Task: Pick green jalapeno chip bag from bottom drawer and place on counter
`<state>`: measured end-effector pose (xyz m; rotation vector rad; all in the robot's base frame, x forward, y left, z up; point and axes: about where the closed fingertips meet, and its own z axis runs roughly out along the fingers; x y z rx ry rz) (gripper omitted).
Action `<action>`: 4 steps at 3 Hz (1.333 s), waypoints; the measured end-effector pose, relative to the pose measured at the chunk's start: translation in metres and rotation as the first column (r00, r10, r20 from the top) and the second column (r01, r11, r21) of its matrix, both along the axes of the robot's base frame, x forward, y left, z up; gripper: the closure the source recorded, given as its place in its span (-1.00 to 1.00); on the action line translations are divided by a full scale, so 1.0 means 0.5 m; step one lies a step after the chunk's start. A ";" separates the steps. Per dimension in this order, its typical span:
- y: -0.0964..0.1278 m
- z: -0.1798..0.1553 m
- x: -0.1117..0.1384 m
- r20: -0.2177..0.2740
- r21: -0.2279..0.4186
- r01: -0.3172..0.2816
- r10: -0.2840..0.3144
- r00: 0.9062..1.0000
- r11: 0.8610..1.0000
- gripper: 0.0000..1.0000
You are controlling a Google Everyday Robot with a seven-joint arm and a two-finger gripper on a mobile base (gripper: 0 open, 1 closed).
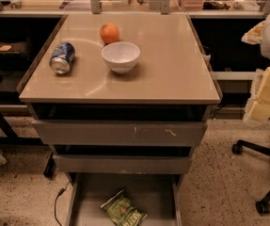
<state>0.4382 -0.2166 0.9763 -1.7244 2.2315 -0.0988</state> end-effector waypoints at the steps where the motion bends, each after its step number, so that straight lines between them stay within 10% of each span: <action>1: 0.002 -0.003 0.000 -0.001 0.005 0.004 -0.004 1.000 1.000 -1.00; 4: 0.053 -0.290 -0.053 -0.070 -0.009 0.071 -0.071 0.995 0.997 -1.00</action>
Offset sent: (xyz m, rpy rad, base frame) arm -0.0185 0.0253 -0.1271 -0.0259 0.0647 -0.0817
